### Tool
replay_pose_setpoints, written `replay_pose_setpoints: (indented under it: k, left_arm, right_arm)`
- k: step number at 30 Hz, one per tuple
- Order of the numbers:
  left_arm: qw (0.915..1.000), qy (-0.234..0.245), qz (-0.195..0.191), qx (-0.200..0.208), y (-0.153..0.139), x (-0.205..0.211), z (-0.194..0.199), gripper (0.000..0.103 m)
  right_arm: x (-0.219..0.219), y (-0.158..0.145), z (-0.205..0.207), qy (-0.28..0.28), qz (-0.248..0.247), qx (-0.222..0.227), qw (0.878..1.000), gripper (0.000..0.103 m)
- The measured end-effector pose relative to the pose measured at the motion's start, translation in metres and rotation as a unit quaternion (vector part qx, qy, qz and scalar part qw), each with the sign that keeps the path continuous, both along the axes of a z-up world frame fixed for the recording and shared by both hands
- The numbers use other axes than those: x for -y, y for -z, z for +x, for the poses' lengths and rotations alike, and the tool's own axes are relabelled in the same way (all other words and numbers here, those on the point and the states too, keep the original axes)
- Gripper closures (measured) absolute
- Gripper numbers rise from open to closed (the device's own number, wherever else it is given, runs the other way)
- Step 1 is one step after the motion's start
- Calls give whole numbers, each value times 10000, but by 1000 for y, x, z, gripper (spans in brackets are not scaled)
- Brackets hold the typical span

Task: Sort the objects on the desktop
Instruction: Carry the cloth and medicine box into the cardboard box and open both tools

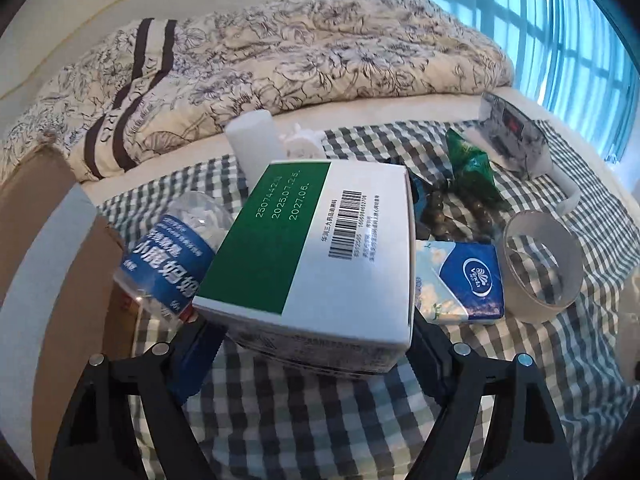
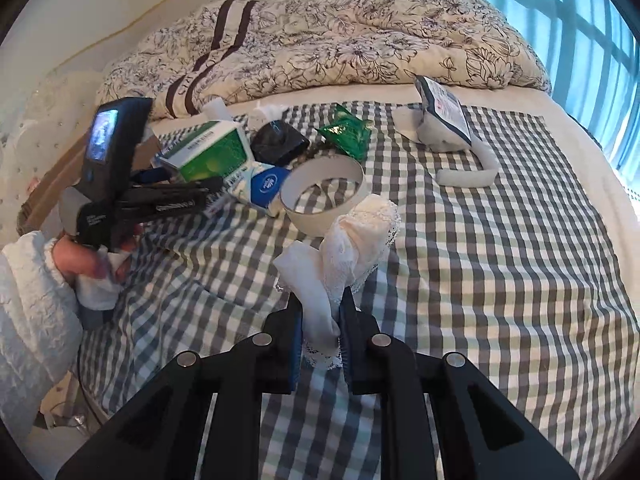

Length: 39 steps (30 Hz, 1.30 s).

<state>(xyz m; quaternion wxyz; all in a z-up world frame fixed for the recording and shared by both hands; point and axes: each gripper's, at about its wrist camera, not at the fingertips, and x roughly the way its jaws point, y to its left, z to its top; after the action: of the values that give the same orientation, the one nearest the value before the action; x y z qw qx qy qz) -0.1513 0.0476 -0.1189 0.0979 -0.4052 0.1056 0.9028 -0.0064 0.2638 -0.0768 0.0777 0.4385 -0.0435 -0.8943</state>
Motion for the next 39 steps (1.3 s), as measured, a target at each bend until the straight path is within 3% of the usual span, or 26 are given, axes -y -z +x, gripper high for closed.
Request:
replay_pose_setpoints:
  k: [5, 12, 21, 26, 33, 36, 39]
  left_arm:
    - [9988, -163, 433, -140, -26, 12, 25, 19]
    - [9965, -96, 707, -429, -66, 17, 64, 20]
    - [9889, -230, 1308, -661, -128, 54, 103, 20]
    - [9873, -455, 1290, -804, -173, 91, 115, 20]
    - [9843, -1137, 1119, -755, -200, 159, 109, 20]
    - [9779, -1518, 1145, -867, -205, 199, 109, 20]
    - [9719, -1740, 1267, -950, -203, 233, 114, 20]
  right_arm:
    - [9, -7, -1, -7, -47, -37, 10000, 87]
    - [30, -30, 14, -118, -4, -229, 9997, 87]
    - [65, -83, 47, -339, 92, -661, 9972, 87]
    - [102, -110, 46, -676, 17, -799, 9945, 87]
    - [178, -147, 14, -1437, -220, -840, 9858, 87]
    - [216, -152, -3, -1806, -456, -672, 9802, 87]
    - [253, -146, -23, -2009, -701, -228, 9768, 87]
